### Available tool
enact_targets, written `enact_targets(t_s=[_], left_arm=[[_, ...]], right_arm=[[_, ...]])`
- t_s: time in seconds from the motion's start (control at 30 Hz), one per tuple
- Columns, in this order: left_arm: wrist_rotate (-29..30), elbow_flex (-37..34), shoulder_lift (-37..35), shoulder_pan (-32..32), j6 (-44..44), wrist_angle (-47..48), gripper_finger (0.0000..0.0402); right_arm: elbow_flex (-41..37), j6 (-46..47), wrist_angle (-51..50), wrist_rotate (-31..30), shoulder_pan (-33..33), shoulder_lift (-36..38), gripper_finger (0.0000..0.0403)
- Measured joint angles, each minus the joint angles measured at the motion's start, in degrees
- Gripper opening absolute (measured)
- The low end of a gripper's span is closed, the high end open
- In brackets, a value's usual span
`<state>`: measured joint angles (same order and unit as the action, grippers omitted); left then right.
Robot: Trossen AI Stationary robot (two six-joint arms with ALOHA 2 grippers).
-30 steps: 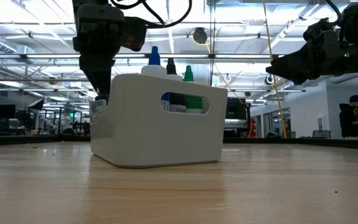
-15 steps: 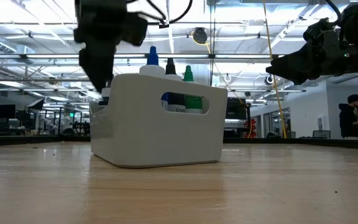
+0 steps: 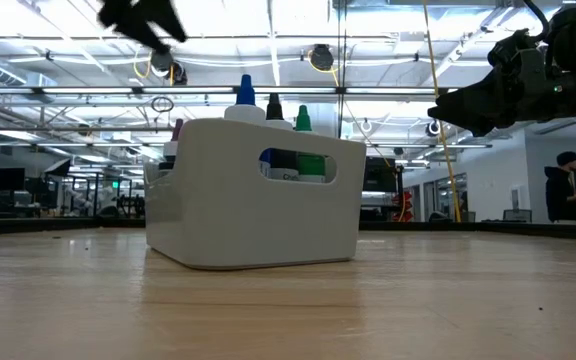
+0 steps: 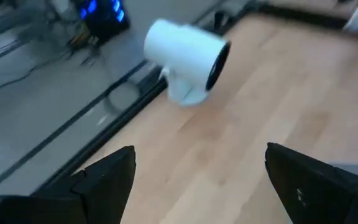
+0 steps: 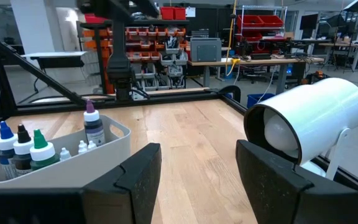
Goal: Pick & Place food coloring
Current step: Return to Home Position
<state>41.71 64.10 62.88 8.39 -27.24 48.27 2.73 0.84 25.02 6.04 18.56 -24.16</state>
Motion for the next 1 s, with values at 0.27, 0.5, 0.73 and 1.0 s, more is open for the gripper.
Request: enact_targets(t_s=[0.27,0.5,0.73,1.0], left_arm=[[-32.2,-37.6,-29.0,-4.5,23.4,-45.8,0.0354],[-29.7,-51.4,-44.0,-7.9,22.0,-49.5,0.0351],[-31.2,-57.6,-54.0,-8.3,21.8,-49.3,0.0351],[-31.4,-62.9,-60.5,-8.3,20.8,-49.8,0.0358]], right_arm=[[0.0,0.0,0.0,0.0,0.0,0.0,0.0196],[0.0,0.0,0.0,0.0,0.0,0.0,0.0196],[0.0,0.0,0.0,0.0,0.0,0.0,0.0196],[0.0,0.0,0.0,0.0,0.0,0.0,0.0196]])
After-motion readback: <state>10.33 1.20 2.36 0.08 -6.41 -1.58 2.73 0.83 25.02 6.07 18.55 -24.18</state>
